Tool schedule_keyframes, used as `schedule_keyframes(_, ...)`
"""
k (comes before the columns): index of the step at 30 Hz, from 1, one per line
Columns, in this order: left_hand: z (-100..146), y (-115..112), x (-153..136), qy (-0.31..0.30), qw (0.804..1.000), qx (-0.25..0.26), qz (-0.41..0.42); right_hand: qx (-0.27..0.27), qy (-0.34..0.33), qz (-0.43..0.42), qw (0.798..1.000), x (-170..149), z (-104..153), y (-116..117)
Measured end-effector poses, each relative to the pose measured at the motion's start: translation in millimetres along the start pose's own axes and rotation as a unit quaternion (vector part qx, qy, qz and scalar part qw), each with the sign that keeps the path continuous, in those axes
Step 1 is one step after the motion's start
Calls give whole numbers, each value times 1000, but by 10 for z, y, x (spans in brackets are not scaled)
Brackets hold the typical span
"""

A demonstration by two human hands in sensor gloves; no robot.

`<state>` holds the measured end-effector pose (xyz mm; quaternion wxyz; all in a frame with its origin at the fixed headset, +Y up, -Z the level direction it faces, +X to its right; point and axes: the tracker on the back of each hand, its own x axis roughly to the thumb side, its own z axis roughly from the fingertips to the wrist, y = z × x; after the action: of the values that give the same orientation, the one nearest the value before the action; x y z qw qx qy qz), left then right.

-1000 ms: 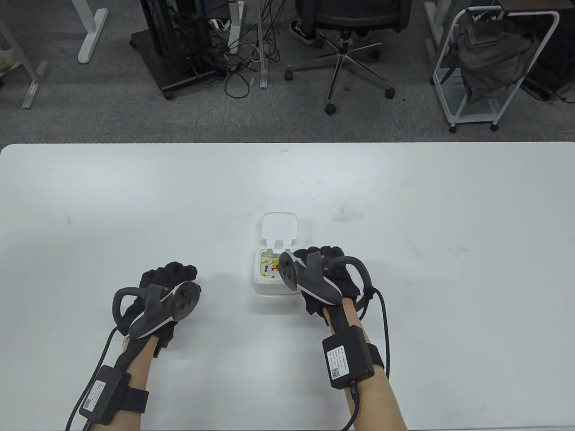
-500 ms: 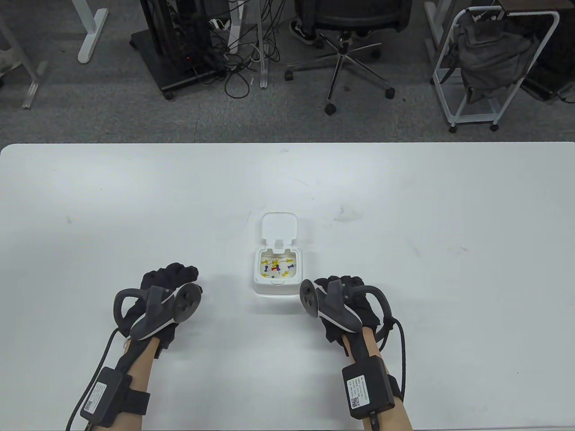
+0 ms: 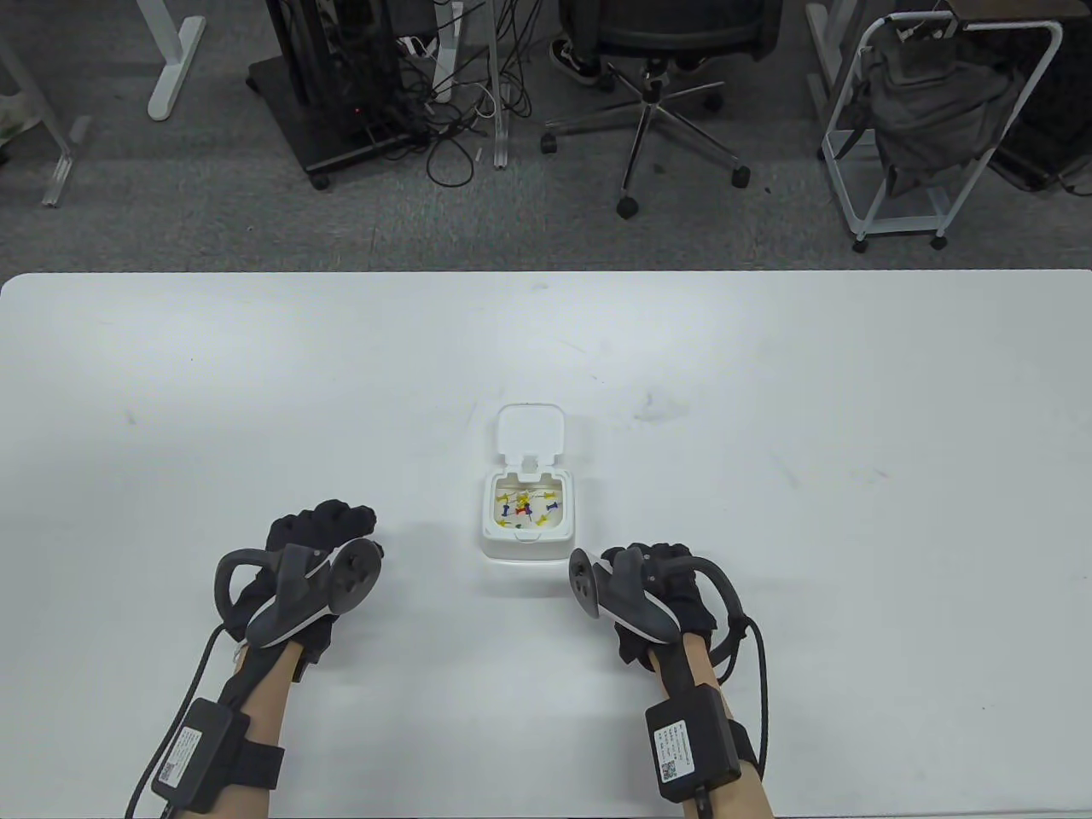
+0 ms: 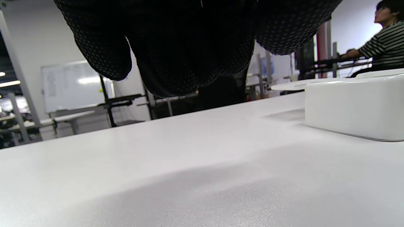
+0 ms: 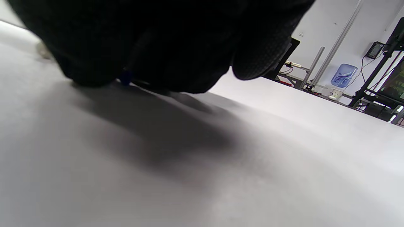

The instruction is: Press to open box and store push pins

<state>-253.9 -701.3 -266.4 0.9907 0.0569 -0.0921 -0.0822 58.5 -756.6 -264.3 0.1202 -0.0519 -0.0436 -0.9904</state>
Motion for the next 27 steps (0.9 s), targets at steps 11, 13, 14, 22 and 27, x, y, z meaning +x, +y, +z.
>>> schedule_keyframes(11,-2,0,-3,-1,1000,1,-1,-10,7,-6,1000,-10,4,-2)
schedule_keyframes(13,-2,-2,-3,-1,1000,1,-1,-12,6,-3,1000,-8,10,-10)
schedule_keyframes(14,-2,-1,-3,-1,1000,1,-2,-11,5,-3,1000,-6,10,-10)
schedule_keyframes(22,-7,-1,-2,-2,1000,3,-2,-6,6,-18,1000,-28,-10,-21)
schedule_keyframes(27,-7,-3,-12,0,1000,1,-1,-16,8,-20,1000,-60,-91,-165)
